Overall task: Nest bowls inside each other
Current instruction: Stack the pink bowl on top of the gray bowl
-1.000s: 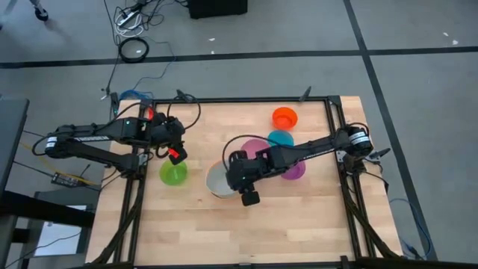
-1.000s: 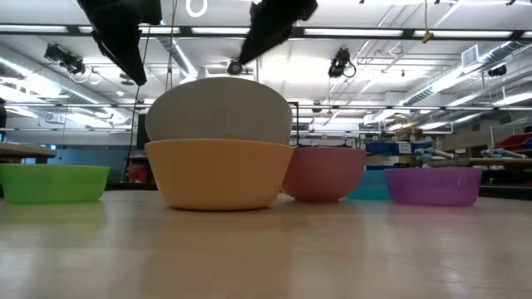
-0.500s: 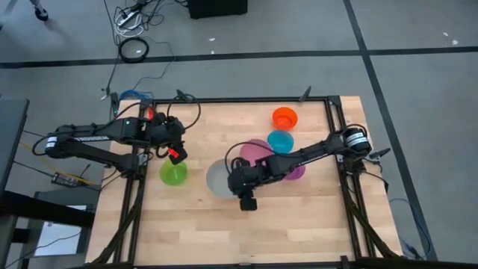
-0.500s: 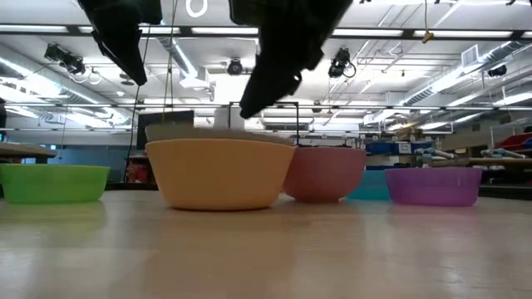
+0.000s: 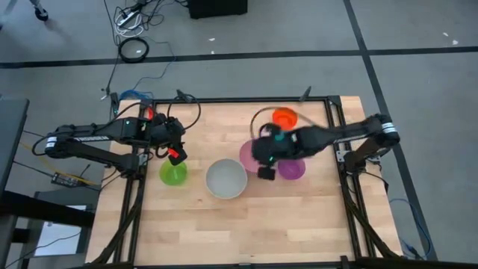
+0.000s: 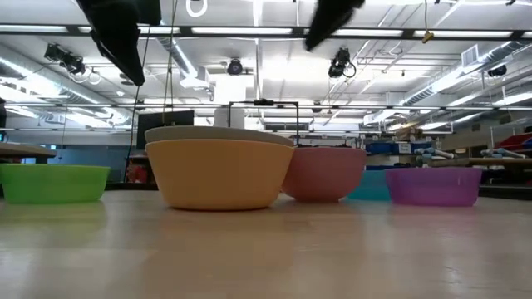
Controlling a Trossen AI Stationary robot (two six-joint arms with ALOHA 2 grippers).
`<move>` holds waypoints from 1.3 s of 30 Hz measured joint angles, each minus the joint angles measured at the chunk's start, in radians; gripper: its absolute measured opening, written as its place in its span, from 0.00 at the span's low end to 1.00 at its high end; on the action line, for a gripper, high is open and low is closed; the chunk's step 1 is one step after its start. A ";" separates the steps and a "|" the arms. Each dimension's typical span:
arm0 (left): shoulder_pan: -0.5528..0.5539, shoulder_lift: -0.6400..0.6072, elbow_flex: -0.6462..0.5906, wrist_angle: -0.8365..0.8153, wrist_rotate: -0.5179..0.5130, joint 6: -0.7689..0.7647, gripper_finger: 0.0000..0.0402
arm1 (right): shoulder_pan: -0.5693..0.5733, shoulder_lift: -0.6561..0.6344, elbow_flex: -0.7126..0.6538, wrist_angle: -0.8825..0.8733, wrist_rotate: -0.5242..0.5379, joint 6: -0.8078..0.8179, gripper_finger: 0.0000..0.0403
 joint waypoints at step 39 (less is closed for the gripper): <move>-0.072 0.000 0.000 0.009 0.407 0.130 0.47 | -0.056 -0.005 -0.590 0.527 -0.248 -0.039 0.44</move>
